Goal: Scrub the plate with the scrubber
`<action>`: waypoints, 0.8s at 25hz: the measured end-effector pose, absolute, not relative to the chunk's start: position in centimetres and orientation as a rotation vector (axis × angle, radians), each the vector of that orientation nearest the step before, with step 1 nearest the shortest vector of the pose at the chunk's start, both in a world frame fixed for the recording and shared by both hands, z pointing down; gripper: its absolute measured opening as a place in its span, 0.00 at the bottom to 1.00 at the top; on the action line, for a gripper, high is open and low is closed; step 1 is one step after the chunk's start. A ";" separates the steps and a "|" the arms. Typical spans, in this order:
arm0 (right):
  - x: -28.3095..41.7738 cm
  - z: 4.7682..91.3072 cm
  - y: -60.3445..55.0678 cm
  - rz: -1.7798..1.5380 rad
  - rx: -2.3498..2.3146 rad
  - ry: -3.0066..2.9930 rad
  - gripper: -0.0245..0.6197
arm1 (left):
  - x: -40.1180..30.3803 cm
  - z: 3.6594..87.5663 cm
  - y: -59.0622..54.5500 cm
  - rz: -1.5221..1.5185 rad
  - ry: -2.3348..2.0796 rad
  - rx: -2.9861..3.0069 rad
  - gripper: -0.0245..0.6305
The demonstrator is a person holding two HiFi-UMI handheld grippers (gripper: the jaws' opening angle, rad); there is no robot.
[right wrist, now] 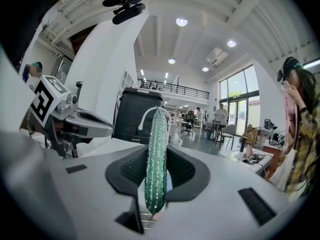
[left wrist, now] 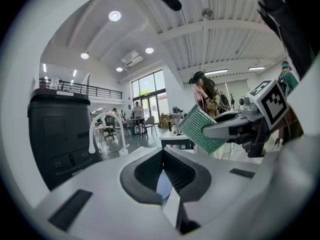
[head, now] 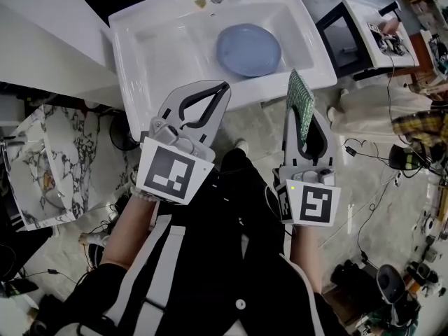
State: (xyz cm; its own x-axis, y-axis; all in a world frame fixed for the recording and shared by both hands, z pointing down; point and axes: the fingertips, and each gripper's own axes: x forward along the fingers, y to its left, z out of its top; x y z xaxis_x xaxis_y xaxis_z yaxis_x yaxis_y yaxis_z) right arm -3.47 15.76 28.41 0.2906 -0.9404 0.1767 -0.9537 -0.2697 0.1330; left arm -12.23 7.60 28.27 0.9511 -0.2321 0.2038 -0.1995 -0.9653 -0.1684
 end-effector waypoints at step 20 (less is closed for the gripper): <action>9.3 30.2 6.9 0.093 2.077 -2.050 0.19 | -2.6 29.0 1.1 -0.353 0.830 -3.008 0.04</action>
